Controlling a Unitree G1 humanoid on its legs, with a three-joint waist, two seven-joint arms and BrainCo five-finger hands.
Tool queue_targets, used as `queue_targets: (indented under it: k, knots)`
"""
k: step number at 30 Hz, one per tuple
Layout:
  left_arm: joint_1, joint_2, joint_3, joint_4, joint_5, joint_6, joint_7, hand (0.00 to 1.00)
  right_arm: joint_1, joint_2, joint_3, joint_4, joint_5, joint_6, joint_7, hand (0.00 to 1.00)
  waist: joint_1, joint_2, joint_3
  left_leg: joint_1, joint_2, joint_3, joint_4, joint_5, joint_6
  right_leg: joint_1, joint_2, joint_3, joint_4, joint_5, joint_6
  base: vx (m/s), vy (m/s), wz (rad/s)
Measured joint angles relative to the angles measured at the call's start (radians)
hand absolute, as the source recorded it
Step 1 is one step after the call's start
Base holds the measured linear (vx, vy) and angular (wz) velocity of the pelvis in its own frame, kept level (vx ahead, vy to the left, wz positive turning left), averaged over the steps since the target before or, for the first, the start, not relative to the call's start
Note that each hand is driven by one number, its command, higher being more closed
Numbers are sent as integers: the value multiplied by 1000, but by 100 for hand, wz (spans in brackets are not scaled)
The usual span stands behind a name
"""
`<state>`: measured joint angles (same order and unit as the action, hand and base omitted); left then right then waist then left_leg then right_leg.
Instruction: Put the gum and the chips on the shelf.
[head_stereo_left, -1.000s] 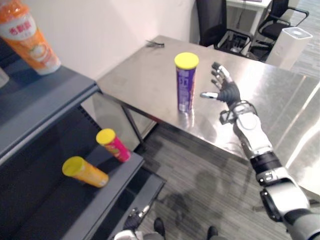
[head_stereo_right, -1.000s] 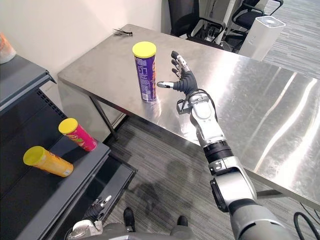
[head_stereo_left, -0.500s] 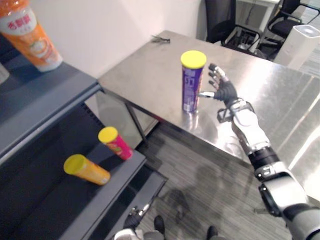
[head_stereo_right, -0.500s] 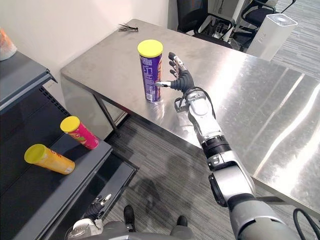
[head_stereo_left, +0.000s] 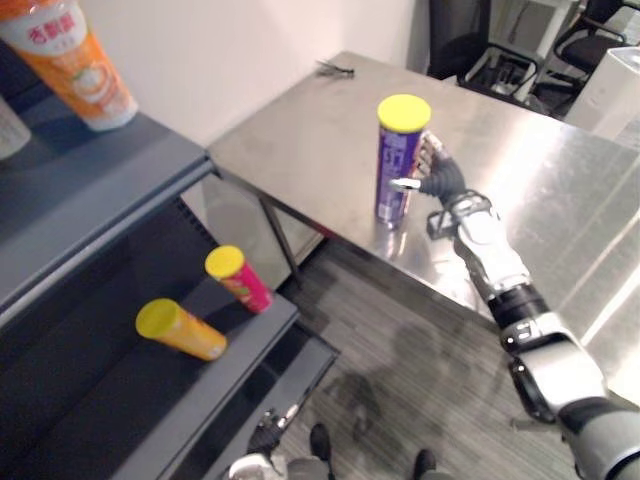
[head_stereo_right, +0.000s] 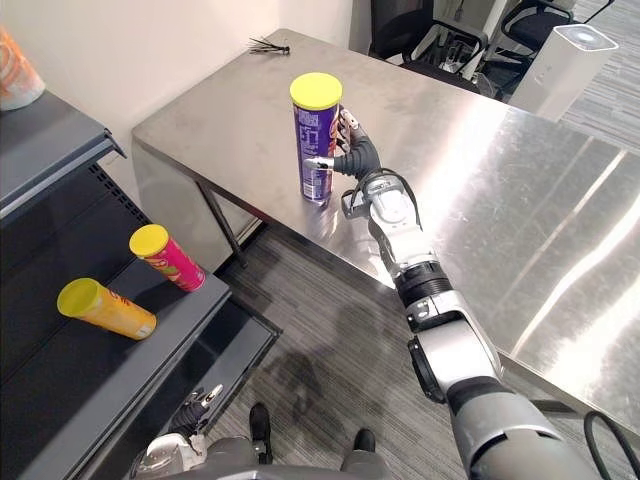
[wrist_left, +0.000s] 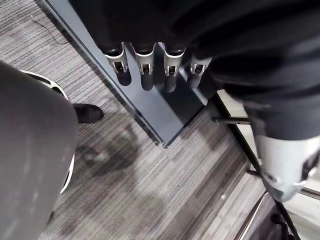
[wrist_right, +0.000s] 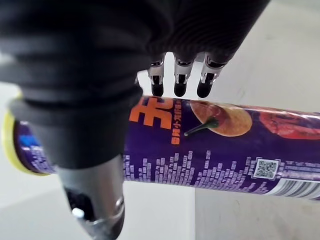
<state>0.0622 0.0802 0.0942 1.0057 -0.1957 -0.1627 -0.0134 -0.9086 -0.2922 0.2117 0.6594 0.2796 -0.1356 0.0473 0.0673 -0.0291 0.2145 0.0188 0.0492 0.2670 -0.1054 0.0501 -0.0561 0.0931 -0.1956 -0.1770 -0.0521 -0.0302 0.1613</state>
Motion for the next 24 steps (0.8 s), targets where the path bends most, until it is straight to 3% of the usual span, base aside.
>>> queue_targets:
  k: [6,7,24]
  knots:
    - [1,-3,13,-10,0,1,7,0,-17,22,-5,27,0,2,-8,0,4,0,7,-2,0,-5,0,0,0,1,1,-9,0,0,0,8,-10,3]
    - [1,-3,13,-10,0,0,7,0,-17,32,-6,28,0,2,-13,100,4,0,7,-3,0,-7,0,0,0,1,1,-11,1,0,0,0,0,0]
    - [2,-4,13,-12,-37,2,10,0,-35,57,-16,55,-4,7,-36,100,3,4,11,-12,0,-25,0,5,-4,0,1,-35,4,0,0,-9,-9,3]
